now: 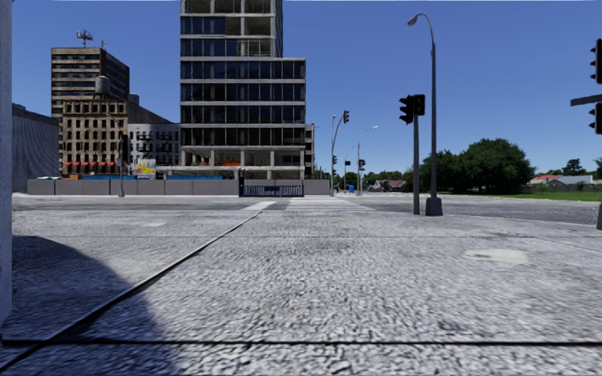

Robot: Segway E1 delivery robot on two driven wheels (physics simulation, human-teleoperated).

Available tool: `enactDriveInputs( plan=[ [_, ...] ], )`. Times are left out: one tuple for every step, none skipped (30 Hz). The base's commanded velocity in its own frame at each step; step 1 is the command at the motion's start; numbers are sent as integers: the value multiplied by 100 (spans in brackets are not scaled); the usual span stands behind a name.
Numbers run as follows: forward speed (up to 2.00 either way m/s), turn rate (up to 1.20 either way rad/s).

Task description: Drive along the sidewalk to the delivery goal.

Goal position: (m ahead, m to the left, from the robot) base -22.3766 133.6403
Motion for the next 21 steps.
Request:
enactDriveInputs(
  plan=[
    [200,0],
    [200,0],
    [200,0],
    [200,0],
    [200,0],
    [200,0],
    [200,0],
    [200,0],
    [200,0],
    [200,0],
    [200,0],
    [200,0],
    [200,0],
    [200,0],
    [200,0],
    [200,0],
    [200,0],
    [200,0],
    [200,0],
    [200,0],
    [200,0]
  ],
)
